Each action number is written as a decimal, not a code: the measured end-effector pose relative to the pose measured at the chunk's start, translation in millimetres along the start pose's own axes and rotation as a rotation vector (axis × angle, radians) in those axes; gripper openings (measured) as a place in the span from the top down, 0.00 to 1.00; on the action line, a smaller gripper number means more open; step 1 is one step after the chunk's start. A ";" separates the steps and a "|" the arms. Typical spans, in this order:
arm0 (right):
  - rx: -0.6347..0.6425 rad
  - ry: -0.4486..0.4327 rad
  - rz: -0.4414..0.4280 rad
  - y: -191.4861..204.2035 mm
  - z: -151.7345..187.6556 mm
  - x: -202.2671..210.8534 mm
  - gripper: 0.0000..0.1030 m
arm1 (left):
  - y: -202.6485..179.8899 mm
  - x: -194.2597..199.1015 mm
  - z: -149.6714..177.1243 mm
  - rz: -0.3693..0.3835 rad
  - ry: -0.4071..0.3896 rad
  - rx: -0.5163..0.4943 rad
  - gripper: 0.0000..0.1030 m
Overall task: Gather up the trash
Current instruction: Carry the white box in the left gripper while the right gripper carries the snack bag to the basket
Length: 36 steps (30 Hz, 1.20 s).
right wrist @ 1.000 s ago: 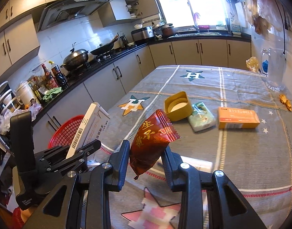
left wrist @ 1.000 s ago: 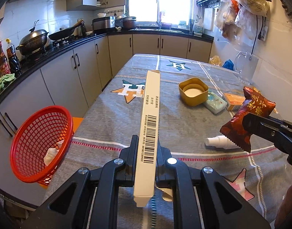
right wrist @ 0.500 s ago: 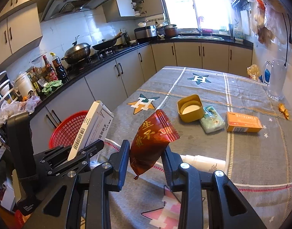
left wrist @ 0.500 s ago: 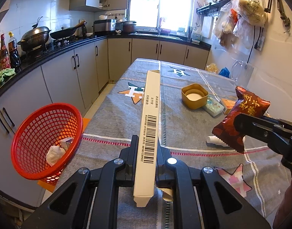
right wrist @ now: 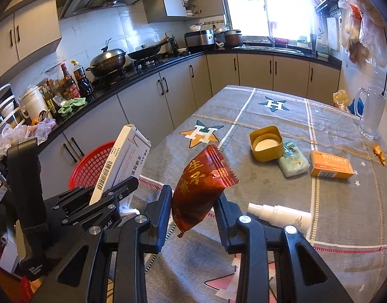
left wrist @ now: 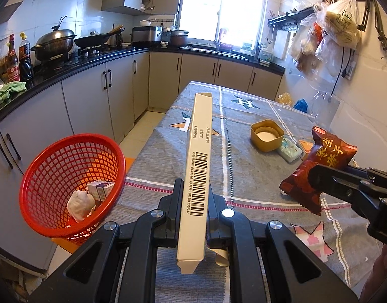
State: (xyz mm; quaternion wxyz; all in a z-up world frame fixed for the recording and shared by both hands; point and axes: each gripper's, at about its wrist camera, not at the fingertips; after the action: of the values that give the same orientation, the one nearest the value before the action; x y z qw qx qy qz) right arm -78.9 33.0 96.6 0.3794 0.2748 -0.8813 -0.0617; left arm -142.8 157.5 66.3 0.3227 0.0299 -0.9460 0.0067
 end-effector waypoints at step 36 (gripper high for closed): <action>0.182 0.107 -0.074 114.2 -13.9 -68.5 0.65 | 127.0 -5.3 22.5 -0.148 0.033 0.191 0.88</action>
State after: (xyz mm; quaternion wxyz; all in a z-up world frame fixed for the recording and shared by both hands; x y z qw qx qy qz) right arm -80.7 166.8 99.1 0.3969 0.3432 -0.8511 0.0192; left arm -160.0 283.8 46.1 0.3333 0.1303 -0.9309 0.0732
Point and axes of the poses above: each gripper's, at about its wrist camera, not at the fingertips, and x roughly against the way its jaws point, y to its left, z to its underside, and after that the axes turned 10 degrees about -x, right-handed
